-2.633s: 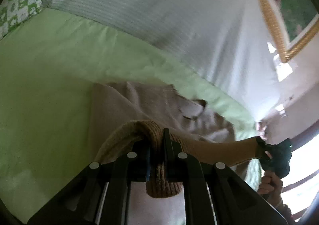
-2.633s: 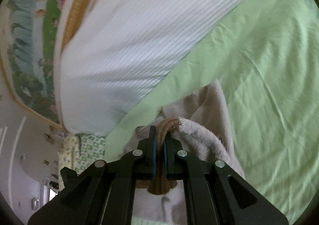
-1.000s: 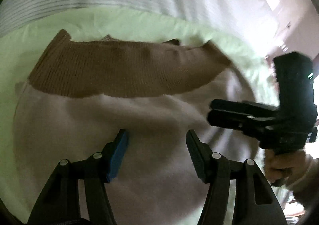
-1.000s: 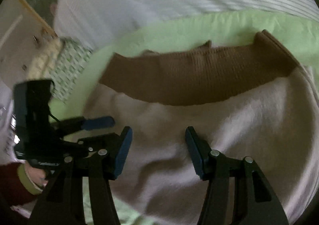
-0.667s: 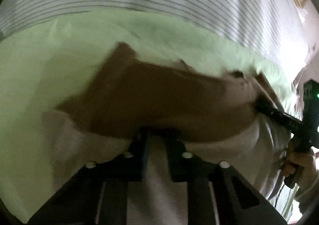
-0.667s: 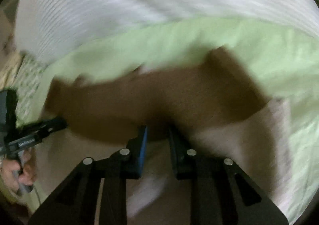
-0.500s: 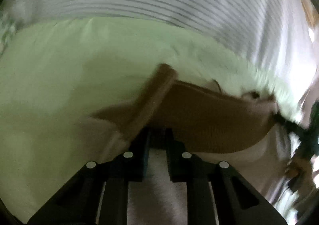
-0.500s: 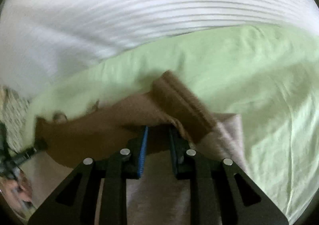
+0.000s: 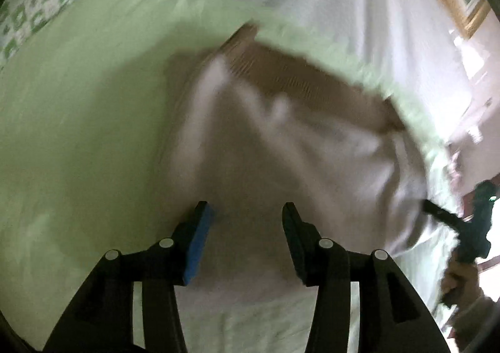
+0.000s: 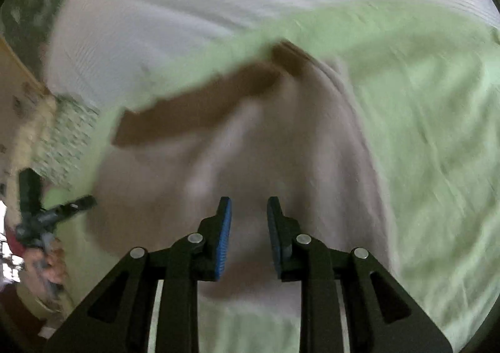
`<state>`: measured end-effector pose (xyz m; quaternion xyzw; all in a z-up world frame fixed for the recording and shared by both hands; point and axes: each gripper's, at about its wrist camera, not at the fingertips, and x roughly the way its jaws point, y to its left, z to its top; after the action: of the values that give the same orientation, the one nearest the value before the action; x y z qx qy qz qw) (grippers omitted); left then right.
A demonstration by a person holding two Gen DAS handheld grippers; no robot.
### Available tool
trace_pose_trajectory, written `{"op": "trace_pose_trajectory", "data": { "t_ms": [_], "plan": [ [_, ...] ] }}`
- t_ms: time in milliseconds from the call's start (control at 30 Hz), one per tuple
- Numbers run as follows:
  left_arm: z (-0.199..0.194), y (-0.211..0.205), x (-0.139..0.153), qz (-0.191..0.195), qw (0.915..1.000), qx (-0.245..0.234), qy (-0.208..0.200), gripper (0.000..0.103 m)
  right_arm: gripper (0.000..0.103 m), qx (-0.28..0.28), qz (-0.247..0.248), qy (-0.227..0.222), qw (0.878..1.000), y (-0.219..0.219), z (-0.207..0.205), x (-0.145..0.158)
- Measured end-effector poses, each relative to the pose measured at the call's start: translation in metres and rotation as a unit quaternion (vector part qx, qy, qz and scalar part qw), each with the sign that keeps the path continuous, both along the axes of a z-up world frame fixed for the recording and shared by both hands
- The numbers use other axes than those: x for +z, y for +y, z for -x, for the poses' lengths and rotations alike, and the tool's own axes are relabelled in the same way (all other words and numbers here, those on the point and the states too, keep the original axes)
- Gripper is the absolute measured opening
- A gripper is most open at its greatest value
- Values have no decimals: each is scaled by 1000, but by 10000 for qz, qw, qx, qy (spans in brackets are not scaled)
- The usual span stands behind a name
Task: Fold small clothes
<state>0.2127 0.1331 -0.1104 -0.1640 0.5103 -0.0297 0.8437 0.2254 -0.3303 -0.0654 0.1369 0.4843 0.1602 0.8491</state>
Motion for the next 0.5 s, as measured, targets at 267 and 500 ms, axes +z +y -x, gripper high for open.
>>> {"op": "trace_pose_trajectory", "data": {
  "t_ms": [267,500],
  "plan": [
    [16,44,-14,99,9993,346,129,19,18,-1079,136,340,9935,-54,23,-21],
    [56,69,5,245,9927,1156,249,67,24,-777,30,-204,9968,-19,14,19]
  ]
}}
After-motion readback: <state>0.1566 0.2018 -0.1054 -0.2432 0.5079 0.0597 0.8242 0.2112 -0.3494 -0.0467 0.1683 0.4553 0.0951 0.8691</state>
